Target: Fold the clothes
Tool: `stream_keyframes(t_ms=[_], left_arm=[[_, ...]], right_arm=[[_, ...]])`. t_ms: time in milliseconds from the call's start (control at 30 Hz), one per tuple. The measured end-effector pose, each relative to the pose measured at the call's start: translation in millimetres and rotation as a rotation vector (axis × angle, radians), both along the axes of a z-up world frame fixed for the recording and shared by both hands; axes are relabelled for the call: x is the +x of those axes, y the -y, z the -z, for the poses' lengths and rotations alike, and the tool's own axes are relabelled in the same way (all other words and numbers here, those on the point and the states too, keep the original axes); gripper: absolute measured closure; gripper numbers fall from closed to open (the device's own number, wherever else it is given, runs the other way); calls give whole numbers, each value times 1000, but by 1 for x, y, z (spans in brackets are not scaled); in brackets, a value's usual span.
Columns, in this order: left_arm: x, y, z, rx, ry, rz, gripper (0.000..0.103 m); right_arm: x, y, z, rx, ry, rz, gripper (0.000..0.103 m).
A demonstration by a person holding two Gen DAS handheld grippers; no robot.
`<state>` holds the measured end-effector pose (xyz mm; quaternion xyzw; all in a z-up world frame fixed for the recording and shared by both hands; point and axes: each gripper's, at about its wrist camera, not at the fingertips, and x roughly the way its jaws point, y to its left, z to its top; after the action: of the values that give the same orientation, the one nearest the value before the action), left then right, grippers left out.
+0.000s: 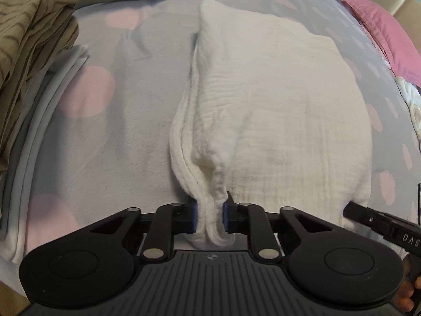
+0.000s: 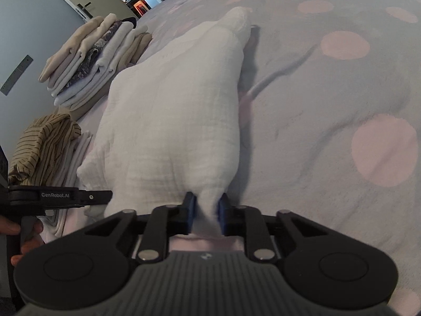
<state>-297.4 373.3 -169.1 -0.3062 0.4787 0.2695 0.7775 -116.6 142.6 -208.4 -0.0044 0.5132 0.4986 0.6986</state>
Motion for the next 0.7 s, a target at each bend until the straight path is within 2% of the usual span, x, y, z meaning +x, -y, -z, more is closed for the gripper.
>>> stream_keyframes(t_ms=[267,400,500,700], left_arm=[[-15,10,-32,1,57,19,92],[-20,26,-49,-37,83,37,92],[-15,43,-54,-51,73,81,92],[-17,79,-57,-119,76,148,92]], right_arm=[[3,17,-41,-3,26,-3,90],[6,30,-61,-30,22,-7,91],[5,48,-76,-56,64,-52,91],[14,96,-82,-116,41,-96,91]])
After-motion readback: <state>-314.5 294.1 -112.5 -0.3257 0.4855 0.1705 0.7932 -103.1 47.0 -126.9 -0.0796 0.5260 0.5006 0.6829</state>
